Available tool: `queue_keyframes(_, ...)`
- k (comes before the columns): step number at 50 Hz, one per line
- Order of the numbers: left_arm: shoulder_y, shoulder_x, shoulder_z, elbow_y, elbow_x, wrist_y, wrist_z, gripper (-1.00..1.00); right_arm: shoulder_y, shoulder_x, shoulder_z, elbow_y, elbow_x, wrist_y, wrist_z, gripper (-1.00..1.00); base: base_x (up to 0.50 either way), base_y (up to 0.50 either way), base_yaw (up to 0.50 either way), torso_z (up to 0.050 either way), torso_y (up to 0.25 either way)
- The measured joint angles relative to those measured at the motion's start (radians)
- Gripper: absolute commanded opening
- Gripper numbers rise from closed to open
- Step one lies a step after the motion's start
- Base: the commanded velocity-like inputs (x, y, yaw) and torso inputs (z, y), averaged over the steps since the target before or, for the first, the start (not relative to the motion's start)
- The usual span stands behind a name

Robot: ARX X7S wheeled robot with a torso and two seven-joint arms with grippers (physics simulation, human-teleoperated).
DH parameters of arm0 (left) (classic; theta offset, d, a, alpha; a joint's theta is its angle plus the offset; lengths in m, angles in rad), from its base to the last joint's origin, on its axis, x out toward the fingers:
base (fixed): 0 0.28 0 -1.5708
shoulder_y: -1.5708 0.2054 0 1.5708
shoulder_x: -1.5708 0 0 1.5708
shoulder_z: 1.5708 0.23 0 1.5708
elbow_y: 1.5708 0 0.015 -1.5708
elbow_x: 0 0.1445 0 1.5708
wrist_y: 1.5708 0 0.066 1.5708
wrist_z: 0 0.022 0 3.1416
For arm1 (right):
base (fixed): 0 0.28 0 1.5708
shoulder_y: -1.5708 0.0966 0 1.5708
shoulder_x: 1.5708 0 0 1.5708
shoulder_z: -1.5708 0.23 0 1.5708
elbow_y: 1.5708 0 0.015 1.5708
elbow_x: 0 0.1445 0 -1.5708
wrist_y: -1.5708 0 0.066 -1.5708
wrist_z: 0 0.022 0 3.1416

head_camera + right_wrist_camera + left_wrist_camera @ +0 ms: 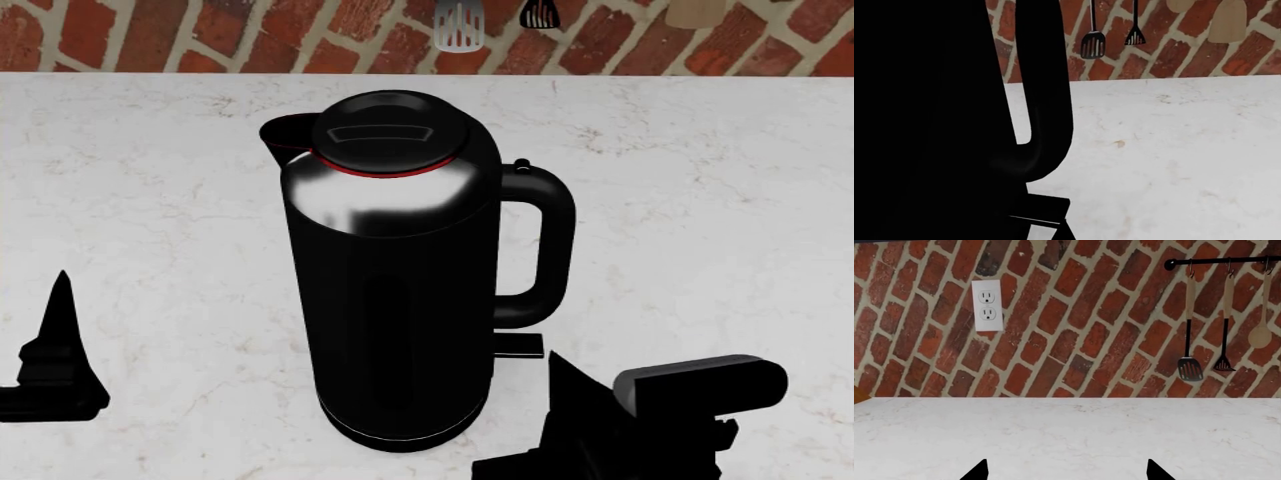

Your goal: Press down the lever to turn on the electric kettle.

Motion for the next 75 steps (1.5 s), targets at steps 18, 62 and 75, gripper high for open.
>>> queue_keyframes(18,0.005,-0.006,0.005,-0.011,0.001,0.012,-0.003,1.0,-0.004,0.005,0.011,-0.022,0.031,0.007,0.015,-1.0,0.0,0.0,0.0,0.0,0.0)
queue_keyframes(62,0.006,-0.018,0.005,-0.036,-0.006,0.035,-0.011,1.0,0.042,0.009,-0.051,-0.009,0.027,0.024,0.023,-1.0,0.0,0.0,0.0,0.0,0.0)
queue_keyframes(75,0.01,-0.022,0.003,-0.031,-0.011,0.036,-0.016,1.0,0.034,0.002,-0.051,0.054,0.046,-0.026,-0.002,-1.0,0.0,0.0,0.0,0.0,0.0)
